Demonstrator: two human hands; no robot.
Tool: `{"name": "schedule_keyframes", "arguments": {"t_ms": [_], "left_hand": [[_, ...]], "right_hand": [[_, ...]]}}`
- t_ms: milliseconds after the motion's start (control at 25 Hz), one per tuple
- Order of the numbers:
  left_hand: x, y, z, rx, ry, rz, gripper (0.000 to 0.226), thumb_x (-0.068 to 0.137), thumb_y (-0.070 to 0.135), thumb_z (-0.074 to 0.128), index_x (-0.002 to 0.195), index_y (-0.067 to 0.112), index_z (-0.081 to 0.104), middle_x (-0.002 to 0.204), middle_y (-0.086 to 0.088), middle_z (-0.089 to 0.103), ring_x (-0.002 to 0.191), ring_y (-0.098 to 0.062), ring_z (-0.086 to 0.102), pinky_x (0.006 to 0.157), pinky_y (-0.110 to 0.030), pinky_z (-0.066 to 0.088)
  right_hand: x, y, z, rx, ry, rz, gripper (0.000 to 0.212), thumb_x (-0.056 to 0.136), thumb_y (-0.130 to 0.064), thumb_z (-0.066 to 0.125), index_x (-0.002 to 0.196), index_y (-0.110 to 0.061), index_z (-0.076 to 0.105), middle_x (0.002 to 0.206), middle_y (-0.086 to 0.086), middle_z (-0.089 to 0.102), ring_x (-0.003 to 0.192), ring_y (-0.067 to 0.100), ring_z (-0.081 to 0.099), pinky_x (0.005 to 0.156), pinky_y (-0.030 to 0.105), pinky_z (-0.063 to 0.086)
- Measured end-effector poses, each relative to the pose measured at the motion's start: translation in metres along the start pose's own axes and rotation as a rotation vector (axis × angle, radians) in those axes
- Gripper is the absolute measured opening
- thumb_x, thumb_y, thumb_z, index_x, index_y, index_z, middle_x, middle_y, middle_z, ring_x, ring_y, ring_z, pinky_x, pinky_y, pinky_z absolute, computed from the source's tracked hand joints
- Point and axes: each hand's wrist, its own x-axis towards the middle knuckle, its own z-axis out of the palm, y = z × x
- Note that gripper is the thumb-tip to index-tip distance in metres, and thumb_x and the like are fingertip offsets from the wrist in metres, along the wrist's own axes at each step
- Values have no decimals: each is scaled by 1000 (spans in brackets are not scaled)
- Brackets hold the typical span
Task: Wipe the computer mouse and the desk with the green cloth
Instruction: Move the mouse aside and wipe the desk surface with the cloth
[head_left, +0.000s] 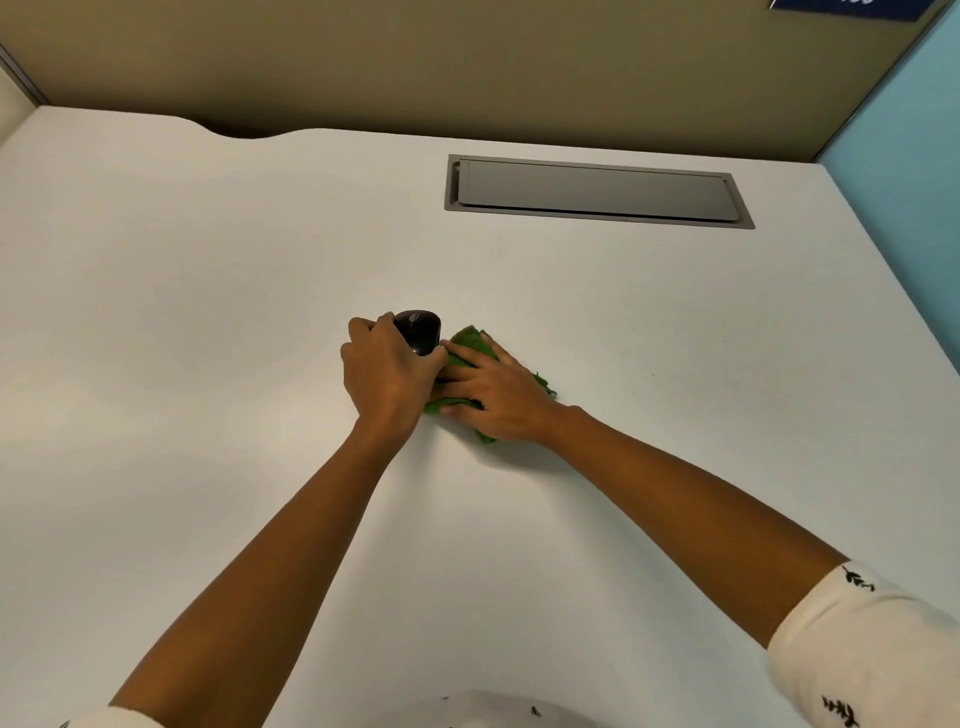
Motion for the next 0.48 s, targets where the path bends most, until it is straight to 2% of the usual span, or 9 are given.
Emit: {"name": "schedule_keyframes", "arguments": {"t_ms": [200, 480], "left_hand": [[-10, 3, 6, 19, -5, 19, 51, 74, 34, 73, 115, 7, 59, 119, -13, 52, 103, -33, 54, 73, -33, 43], [-26, 7, 26, 92, -54, 39, 53, 77, 30, 72, 121, 5, 55, 124, -15, 48, 107, -35, 50, 75, -35, 42]], "right_hand": [[-38, -9, 0, 27, -31, -38, 31, 98, -36, 45, 126, -45, 55, 147, -18, 43, 147, 13, 18, 120, 45, 8], [-102, -15, 1, 80, -21, 5, 28, 97, -33, 48, 121, -41, 60, 143, -22, 46, 144, 9, 24, 119, 42, 11]]}}
